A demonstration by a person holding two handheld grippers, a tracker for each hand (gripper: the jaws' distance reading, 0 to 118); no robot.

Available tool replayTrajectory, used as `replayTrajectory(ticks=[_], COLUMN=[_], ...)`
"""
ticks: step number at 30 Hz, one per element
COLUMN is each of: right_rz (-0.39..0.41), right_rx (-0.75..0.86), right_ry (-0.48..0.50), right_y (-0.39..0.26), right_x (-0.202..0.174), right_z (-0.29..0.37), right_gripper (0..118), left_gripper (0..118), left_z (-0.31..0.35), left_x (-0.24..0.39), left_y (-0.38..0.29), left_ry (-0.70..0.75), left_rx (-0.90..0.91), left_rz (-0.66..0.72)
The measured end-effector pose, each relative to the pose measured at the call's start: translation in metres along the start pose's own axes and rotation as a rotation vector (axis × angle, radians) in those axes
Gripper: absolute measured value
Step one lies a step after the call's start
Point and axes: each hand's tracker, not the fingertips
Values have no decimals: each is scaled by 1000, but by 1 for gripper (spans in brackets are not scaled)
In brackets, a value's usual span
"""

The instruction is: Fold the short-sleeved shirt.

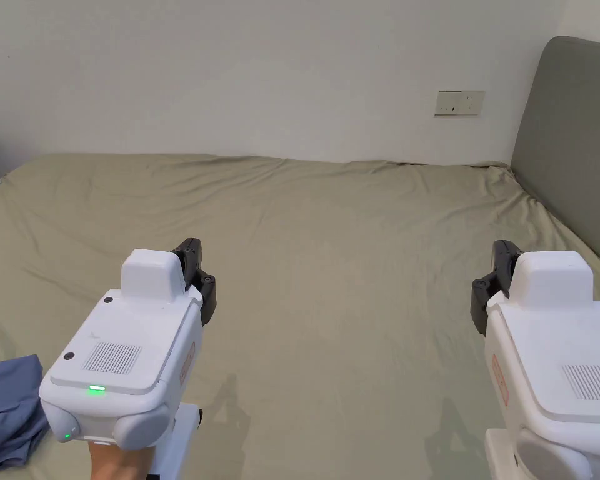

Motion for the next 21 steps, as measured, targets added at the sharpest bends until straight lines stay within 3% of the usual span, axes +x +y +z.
replayTrajectory(ticks=[2,4,6,9,10,11,21], right_rz=[1,-3,-4,-9,-9,-9,-18], right_rx=[-6,-10,-16,-19,-19,-18,-6], right_ry=[1,6,8,11,14,11,-4], right_y=[0,-1,-1,-1,-1,0,0], right_x=[0,0,-1,-2,-2,-2,-3], right_z=[-1,-2,-4,-6,-6,-6,-3], right_gripper=[10,30,61,101,112,118,118], left_gripper=[2,17,47,109,118,118,118], left_z=[0,-1,0,-3,-4,-4,-1], left_x=[0,-1,-2,-4,-5,-5,-3], left_y=[0,0,0,1,1,1,1], left_ry=[6,5,12,9,8,10,16], left_rx=[0,-2,9,-1,-5,-1,7], left_rz=[1,-2,6,29,34,35,22])
